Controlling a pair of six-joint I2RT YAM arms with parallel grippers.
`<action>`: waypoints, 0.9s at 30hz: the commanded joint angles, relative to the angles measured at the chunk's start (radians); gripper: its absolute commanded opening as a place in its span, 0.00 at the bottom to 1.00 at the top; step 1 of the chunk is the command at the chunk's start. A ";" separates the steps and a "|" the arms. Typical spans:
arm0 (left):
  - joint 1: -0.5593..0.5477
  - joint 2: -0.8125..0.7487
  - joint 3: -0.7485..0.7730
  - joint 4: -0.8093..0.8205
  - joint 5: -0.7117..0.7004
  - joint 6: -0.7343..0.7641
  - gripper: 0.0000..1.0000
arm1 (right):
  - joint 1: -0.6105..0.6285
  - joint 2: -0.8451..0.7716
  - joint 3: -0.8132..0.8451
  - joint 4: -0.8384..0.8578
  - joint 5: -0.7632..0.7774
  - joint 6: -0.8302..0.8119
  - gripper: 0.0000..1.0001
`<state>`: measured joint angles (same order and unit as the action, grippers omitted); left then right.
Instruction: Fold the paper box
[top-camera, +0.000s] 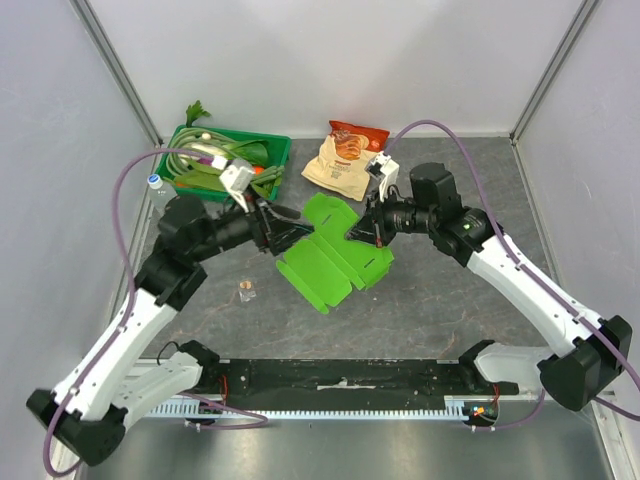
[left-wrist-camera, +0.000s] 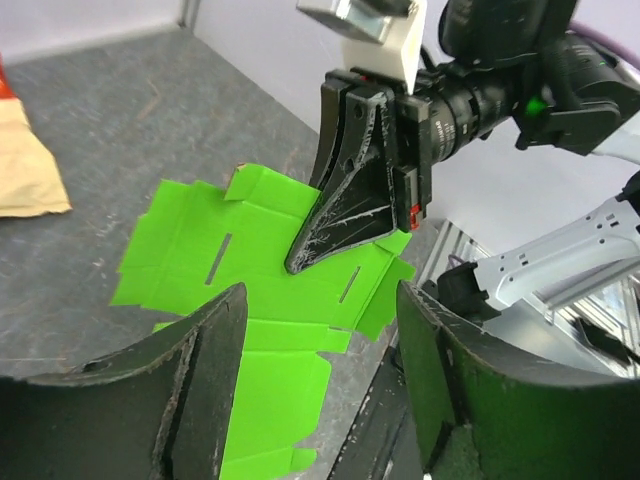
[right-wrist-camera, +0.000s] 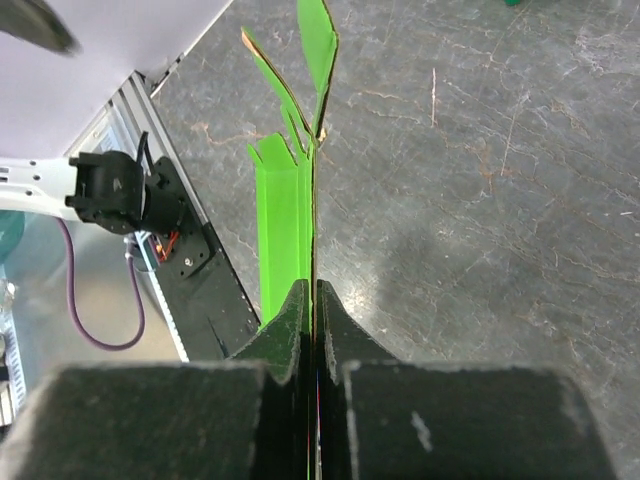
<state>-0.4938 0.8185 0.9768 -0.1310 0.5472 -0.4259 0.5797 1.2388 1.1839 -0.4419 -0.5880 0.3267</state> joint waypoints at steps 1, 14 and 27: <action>-0.055 0.111 0.114 0.044 0.006 0.018 0.69 | 0.000 -0.041 -0.013 0.081 0.037 0.090 0.00; 0.055 0.366 0.408 -0.197 0.242 0.173 0.49 | 0.014 -0.087 -0.056 0.094 -0.308 -0.090 0.00; 0.114 0.395 0.171 0.182 0.875 -0.043 0.45 | 0.083 -0.079 -0.047 0.131 -0.447 -0.155 0.00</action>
<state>-0.3573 1.2423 1.1706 -0.1230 1.2610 -0.3756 0.6426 1.1587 1.1198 -0.3553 -0.9859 0.1955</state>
